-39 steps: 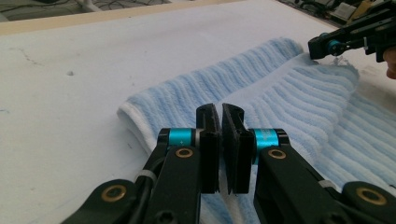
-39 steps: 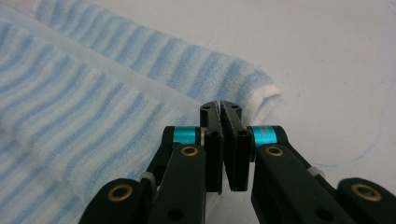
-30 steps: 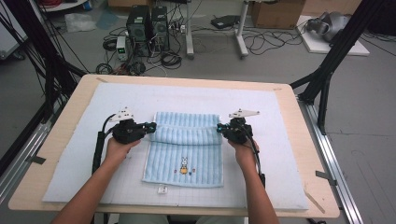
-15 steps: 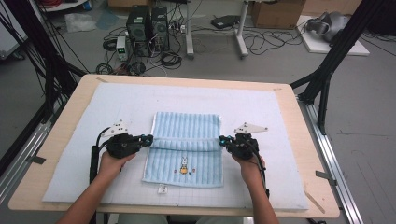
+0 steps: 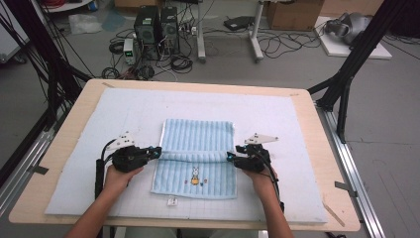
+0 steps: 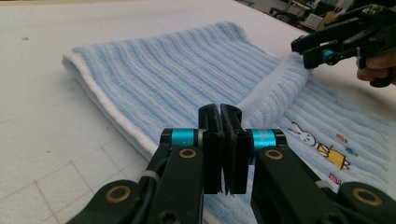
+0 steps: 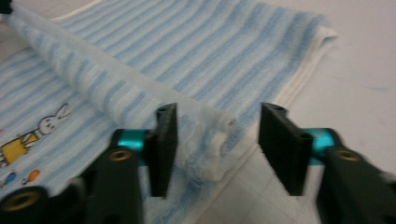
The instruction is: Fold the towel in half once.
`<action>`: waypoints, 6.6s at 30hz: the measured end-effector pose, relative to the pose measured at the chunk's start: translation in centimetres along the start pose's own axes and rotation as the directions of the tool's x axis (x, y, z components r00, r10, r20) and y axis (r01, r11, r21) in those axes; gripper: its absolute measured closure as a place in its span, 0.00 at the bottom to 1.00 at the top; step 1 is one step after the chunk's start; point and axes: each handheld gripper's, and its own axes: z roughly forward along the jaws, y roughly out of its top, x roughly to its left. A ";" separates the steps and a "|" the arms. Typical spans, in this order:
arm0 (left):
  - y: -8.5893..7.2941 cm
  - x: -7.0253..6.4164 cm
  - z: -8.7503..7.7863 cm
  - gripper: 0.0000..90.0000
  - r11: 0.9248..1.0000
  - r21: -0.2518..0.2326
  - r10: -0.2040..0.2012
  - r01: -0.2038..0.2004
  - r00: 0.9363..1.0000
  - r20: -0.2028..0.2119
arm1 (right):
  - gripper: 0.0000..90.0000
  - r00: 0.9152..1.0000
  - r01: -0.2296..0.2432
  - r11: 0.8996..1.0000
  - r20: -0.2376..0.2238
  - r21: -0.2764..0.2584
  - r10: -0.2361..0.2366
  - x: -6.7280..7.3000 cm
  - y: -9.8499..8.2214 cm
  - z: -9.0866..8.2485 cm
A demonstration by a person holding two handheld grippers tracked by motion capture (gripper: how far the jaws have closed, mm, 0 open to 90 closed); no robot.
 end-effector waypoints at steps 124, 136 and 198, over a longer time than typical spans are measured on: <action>-3.3 -5.7 -4.4 0.86 0.980 0.174 -0.099 0.097 0.995 0.004 | 0.89 0.924 0.283 0.953 -0.299 0.110 -0.240 7.4 -5.1 -4.4; -1.3 -4.3 -3.9 0.68 0.993 0.081 -0.082 0.086 0.995 -0.048 | 0.81 0.968 0.180 0.981 -0.189 0.068 -0.164 5.5 -4.2 -4.0; 3.1 4.4 7.8 0.73 0.976 0.205 -0.024 0.073 0.973 -0.231 | 0.76 0.983 -0.003 0.998 0.184 0.070 -0.010 -4.3 2.8 4.4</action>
